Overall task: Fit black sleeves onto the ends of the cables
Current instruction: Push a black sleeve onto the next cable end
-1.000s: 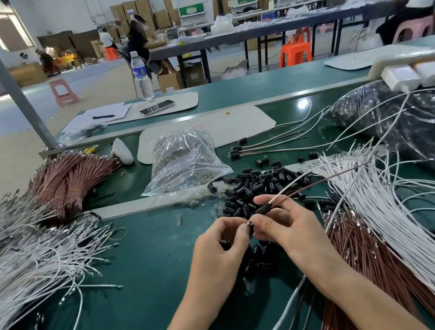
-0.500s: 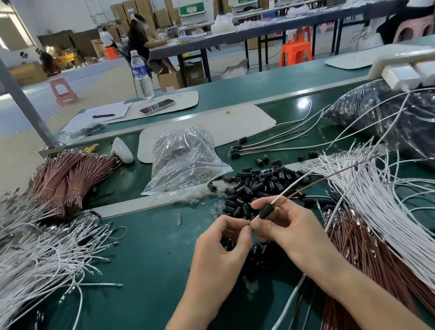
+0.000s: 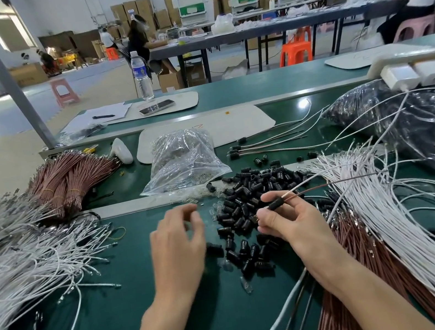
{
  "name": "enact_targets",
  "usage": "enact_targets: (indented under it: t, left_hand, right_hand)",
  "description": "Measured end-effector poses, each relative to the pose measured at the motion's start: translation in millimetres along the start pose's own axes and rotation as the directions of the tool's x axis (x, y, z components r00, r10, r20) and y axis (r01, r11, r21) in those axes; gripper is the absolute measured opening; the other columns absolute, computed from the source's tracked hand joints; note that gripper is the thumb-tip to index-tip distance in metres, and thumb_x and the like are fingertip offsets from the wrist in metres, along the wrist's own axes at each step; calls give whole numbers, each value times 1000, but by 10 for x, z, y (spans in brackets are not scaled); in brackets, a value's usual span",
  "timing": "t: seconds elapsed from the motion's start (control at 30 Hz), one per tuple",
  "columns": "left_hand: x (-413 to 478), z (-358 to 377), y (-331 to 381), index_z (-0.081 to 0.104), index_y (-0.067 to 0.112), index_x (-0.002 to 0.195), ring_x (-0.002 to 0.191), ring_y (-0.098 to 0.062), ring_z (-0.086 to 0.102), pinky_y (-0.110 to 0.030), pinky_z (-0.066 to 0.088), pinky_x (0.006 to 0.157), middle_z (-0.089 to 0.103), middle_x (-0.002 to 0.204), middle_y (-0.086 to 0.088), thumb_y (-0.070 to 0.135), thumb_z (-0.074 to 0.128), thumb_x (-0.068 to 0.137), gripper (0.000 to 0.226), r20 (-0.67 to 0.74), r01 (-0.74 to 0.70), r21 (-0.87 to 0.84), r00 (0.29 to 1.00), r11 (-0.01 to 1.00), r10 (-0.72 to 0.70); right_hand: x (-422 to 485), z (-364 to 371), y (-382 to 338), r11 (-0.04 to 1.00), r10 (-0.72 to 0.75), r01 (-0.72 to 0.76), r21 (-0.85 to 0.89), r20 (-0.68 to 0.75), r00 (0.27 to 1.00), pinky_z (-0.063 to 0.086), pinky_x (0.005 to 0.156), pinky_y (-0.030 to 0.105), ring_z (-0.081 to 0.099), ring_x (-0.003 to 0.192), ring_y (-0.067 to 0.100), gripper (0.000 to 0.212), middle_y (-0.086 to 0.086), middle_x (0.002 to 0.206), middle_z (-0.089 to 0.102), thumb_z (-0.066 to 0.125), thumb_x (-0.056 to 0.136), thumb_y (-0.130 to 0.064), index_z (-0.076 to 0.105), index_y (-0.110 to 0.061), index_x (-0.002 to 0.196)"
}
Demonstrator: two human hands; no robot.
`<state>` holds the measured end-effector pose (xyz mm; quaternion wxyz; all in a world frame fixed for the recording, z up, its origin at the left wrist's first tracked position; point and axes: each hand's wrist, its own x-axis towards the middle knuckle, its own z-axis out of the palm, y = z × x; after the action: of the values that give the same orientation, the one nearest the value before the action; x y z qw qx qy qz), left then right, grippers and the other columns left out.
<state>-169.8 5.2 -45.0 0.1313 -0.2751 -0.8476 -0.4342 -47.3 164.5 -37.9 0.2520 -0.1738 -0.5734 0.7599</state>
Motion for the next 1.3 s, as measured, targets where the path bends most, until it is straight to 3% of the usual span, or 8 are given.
enact_targets:
  t: [0.17, 0.3, 0.43, 0.5, 0.6, 0.8, 0.97, 1.3]
  left_hand:
    - [244, -23, -212, 57, 19, 138, 115, -32, 53, -43, 38, 98, 61, 123, -11, 35, 43, 106, 38, 42, 186, 378, 975, 907, -218]
    - [251, 27, -229, 66, 18, 121, 106, -30, 53, -40, 39, 92, 61, 114, -9, 30, 43, 107, 29, 62, 134, 499, 980, 856, -189]
    - [189, -7, -205, 66, 13, 119, 106, -26, 55, -38, 40, 93, 64, 114, -3, 29, 41, 108, 31, -20, 98, 193, 995, 976, -96]
    - [151, -20, -69, 67, 17, 118, 109, -12, 56, -23, 40, 94, 65, 112, 7, 34, 39, 108, 34, -35, 81, -62, 996, 995, -84]
    - [43, 13, 172, 69, 24, 107, 99, 7, 60, -4, 39, 82, 69, 100, 16, 39, 42, 106, 31, 1, 97, -325, 995, 941, -102]
    - [-175, 153, 436, 66, 24, 105, 91, -5, 68, -17, 51, 83, 75, 93, 11, 31, 60, 98, 12, 118, 155, -643, 988, 750, -103]
    - [-236, 207, 501, 72, 23, 95, 87, -5, 68, -18, 53, 80, 75, 91, 6, 29, 69, 88, 10, 184, 204, -747, 978, 633, -97]
    - [-314, 281, 514, 71, 25, 109, 92, -12, 71, -20, 54, 82, 76, 97, 3, 11, 67, 96, 19, 238, 221, -674, 968, 705, -76]
  right_hand:
    - [24, -26, -18, 983, 53, -54, 174, 9, 999, 60, 75, 24, 70, 81, 18, 29, 4, 80, 72, 71, 85, -4, 66, -7, 113]
    - [32, -45, -29, 949, 92, -100, 300, 40, 995, 60, 73, 25, 69, 78, 18, 37, 8, 82, 70, 74, 75, -7, 66, -5, 111]
    - [43, -49, -35, 918, 138, -155, 364, 75, 988, 61, 69, 25, 70, 75, 19, 37, 9, 81, 70, 73, 74, -5, 65, -4, 110]
    - [48, -57, -37, 907, 153, -174, 384, 85, 985, 61, 68, 26, 70, 75, 19, 37, 10, 81, 70, 74, 74, -4, 65, -4, 110]
    - [57, -66, -29, 897, 165, -190, 400, 96, 982, 61, 69, 26, 71, 76, 19, 36, 10, 82, 70, 74, 76, -4, 65, -4, 110]
    - [91, -57, -8, 886, 177, -205, 417, 105, 979, 61, 69, 28, 72, 74, 19, 30, 9, 81, 71, 76, 75, -4, 68, -8, 104]
    - [88, -49, -3, 881, 180, -214, 422, 118, 977, 61, 68, 28, 73, 72, 17, 26, 7, 78, 71, 75, 76, -4, 67, -10, 100]
    - [74, -22, -41, 861, 175, -227, 455, 154, 973, 61, 68, 26, 72, 69, 16, 23, 7, 75, 70, 70, 78, -2, 64, -10, 99]
